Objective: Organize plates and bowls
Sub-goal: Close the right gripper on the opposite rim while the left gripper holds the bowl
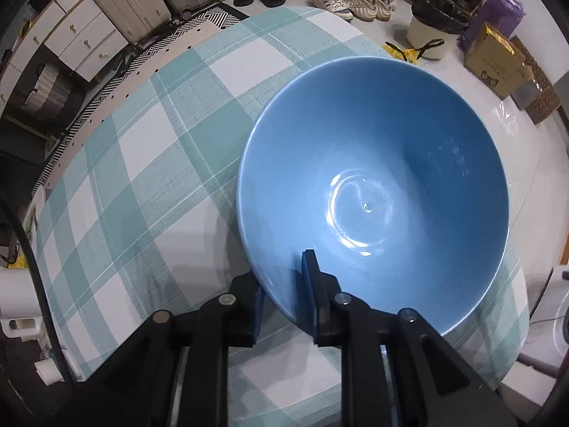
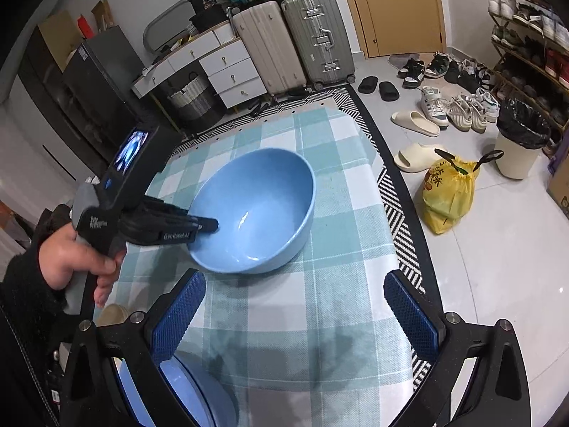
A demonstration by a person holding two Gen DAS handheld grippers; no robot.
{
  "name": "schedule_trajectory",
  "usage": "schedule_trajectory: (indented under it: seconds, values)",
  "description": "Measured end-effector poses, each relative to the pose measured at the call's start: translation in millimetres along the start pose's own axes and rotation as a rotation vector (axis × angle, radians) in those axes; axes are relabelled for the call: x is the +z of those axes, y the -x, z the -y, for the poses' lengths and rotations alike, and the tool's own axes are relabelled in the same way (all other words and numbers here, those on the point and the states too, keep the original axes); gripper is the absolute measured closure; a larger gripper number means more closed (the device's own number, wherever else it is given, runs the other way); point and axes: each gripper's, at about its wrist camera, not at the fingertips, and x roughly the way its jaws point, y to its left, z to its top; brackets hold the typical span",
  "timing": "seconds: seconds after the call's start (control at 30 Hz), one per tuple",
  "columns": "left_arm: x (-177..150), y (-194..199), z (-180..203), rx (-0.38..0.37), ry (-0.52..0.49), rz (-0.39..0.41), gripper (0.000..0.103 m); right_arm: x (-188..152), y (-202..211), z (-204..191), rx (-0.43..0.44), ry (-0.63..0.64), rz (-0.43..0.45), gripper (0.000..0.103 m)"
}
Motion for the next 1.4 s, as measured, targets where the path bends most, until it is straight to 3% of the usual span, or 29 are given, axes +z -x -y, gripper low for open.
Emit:
schedule_trajectory:
  seconds: [0.17,0.33,0.43,0.57,0.67,0.73,0.9,1.17,1.27,1.4]
  values:
    - [-12.3,0.3,-7.6,-0.002,-0.004,0.012,0.082,10.1,14.6,-14.2,-0.033,0.055,0.041,0.001]
    - [-20.5,0.8,-14.6,-0.015,0.012,0.018,0.082,21.6,5.8,-16.9,0.002,0.025,-0.007,0.001]
    - [-24.1,0.8,-15.3,-0.015,0.010,0.021,0.081,33.8,-13.5,-17.1,0.035,0.012,-0.078,0.001]
    - [-27.7,0.0,-16.8,-0.024,0.014,0.019,0.080,48.2,-42.2,-14.1,0.003,-0.013,-0.157,0.001]
    - [-28.1,-0.2,-15.7,-0.024,0.020,0.006,0.079,52.2,-69.7,-20.1,-0.104,0.057,-0.227,0.001]
    - [-28.7,0.6,-13.5,-0.019,0.011,0.009,0.078,54.1,-84.4,-22.1,-0.108,0.076,-0.261,0.001]
    - [-29.9,-1.3,-14.1,-0.020,0.017,0.009,0.078,61.8,-98.1,-29.3,-0.082,0.082,-0.254,0.001]
    - [-28.1,-2.7,-7.4,-0.008,0.016,0.011,0.075,69.3,-130.8,-33.1,-0.113,0.073,-0.300,0.001]
    - [-27.5,-3.3,-10.1,-0.020,0.034,0.013,0.074,70.8,-139.5,-32.9,-0.129,0.074,-0.309,0.004]
    - [-28.4,-2.5,-6.7,-0.008,0.024,0.011,0.073,68.1,-151.2,-29.4,-0.110,0.063,-0.335,0.024]
